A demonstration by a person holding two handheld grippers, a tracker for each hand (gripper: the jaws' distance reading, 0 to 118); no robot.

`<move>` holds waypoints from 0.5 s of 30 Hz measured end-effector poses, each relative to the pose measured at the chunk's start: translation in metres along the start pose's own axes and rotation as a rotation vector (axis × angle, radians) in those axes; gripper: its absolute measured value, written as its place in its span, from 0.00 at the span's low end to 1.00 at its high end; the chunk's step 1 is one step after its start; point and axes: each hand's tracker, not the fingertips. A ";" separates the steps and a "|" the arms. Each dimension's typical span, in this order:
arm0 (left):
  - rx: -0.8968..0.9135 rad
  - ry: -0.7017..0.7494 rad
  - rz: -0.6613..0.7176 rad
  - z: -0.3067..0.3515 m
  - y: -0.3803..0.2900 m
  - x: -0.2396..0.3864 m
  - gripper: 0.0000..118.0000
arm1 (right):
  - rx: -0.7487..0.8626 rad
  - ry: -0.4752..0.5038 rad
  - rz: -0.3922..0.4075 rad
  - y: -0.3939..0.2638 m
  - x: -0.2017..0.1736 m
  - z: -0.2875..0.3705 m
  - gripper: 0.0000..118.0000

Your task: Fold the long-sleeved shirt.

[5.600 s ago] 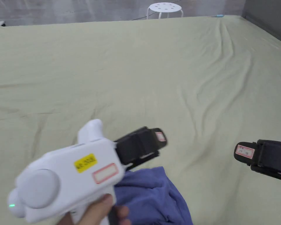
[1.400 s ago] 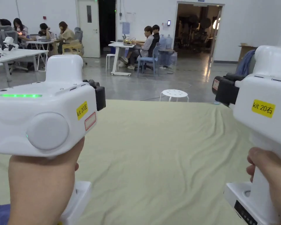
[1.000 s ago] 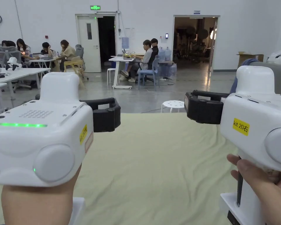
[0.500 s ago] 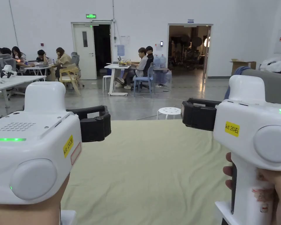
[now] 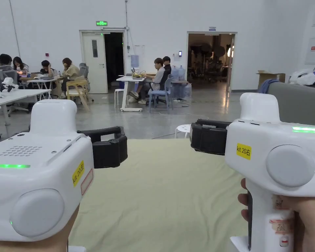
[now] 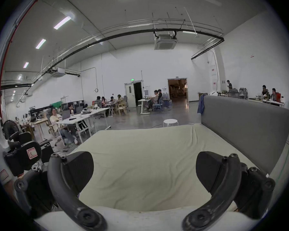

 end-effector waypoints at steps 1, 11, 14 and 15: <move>-0.002 0.000 -0.001 0.000 0.000 0.000 1.00 | 0.002 0.000 0.004 0.000 -0.001 0.001 1.00; -0.005 -0.014 0.015 0.000 -0.002 -0.001 1.00 | -0.005 0.001 0.004 -0.001 -0.001 0.001 1.00; -0.004 -0.008 0.012 0.002 -0.002 -0.002 1.00 | -0.008 -0.002 0.009 -0.001 -0.001 0.000 1.00; 0.000 -0.007 0.013 0.003 -0.001 -0.002 1.00 | -0.008 -0.004 0.010 -0.001 -0.002 -0.001 1.00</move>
